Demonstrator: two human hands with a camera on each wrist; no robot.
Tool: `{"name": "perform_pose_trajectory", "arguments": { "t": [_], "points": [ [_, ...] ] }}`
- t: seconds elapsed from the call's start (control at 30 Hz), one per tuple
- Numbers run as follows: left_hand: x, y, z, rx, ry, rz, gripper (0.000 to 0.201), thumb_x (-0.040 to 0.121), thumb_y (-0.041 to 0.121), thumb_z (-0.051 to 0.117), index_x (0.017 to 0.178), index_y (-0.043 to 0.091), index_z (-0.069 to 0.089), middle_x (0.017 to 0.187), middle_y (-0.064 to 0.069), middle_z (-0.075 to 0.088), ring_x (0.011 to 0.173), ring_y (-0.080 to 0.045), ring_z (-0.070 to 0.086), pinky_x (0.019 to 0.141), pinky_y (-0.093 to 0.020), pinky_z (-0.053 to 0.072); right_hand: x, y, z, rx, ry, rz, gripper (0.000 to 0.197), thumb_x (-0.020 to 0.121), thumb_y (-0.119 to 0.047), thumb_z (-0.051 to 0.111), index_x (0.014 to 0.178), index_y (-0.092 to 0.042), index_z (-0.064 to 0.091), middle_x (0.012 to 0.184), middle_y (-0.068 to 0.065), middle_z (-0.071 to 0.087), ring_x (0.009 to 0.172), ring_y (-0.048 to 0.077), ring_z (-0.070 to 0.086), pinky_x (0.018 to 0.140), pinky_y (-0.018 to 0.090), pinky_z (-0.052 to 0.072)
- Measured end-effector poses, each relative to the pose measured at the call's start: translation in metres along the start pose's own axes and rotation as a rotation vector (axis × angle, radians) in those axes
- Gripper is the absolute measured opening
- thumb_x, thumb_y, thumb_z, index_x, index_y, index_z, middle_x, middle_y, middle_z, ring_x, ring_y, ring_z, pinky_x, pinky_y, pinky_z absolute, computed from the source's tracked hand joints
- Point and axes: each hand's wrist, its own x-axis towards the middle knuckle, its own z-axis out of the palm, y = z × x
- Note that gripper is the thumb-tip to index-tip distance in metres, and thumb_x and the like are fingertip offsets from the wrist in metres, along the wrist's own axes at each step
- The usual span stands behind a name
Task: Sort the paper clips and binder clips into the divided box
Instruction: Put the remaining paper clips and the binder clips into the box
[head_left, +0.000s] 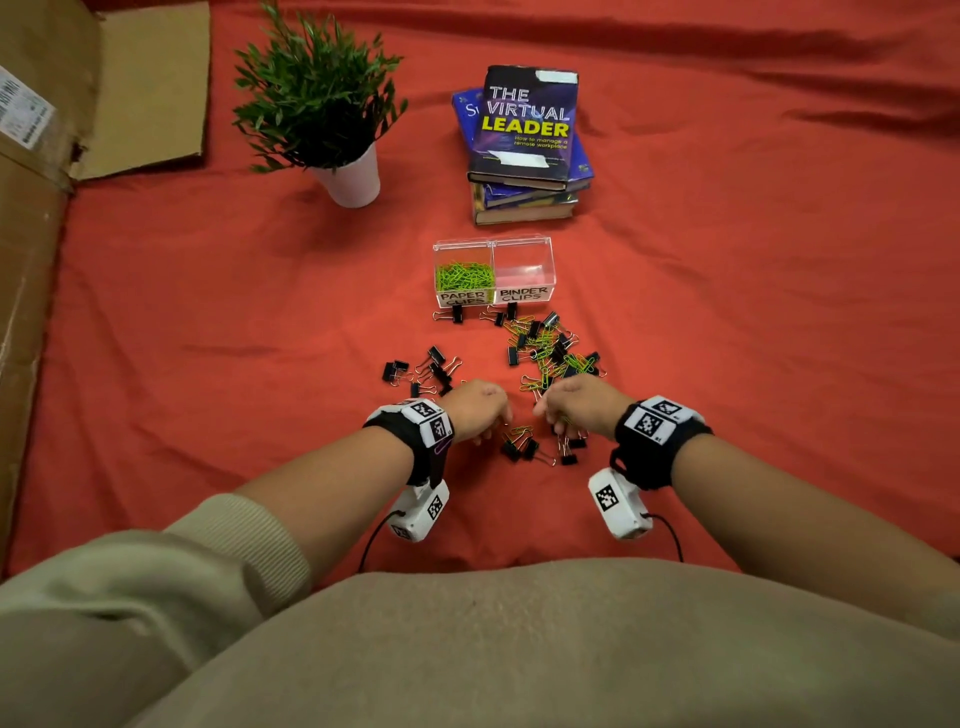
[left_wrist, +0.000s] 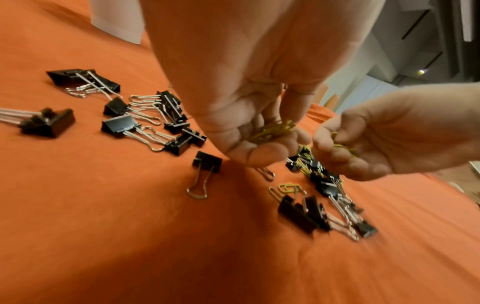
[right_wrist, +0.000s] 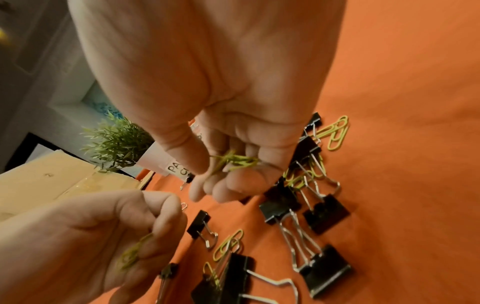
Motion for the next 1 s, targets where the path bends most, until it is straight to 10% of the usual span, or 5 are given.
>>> {"name": "perform_pose_trajectory", "arguments": {
  "t": [0.23,0.67,1.0],
  "points": [
    [0.0,-0.013,0.017,0.637,0.046,0.149,0.025,0.087,0.037,0.061,0.089,0.012,0.057,0.092,-0.01,0.066,0.086,-0.028,0.061,0.067,-0.029,0.039,0.009,0.0,0.019,-0.304,0.2,-0.085,0.013,0.082,-0.017,0.061,0.081,-0.005,0.066,0.065,0.005,0.063,0.055,0.015,0.054,0.055,0.027,0.046],
    [0.002,-0.021,0.008,0.83,0.038,0.351,0.026,0.087,0.029,0.06,0.105,0.013,0.053,0.105,-0.011,0.064,0.097,-0.031,0.061,0.072,-0.032,0.043,0.005,0.006,0.036,-0.771,0.027,-0.268,0.012,0.087,-0.011,0.052,0.093,-0.003,0.057,0.099,0.015,0.055,0.089,0.03,0.056,0.073,0.032,0.041],
    [0.007,-0.015,0.011,1.023,-0.033,0.356,0.023,0.092,0.024,0.052,0.108,0.007,0.053,0.116,-0.014,0.058,0.104,-0.036,0.059,0.083,-0.041,0.047,-0.006,0.002,-0.032,0.117,0.066,-0.042,0.008,0.091,-0.008,0.057,0.086,-0.012,0.061,0.072,0.003,0.06,0.064,0.016,0.055,0.061,0.025,0.048]
  ]
}}
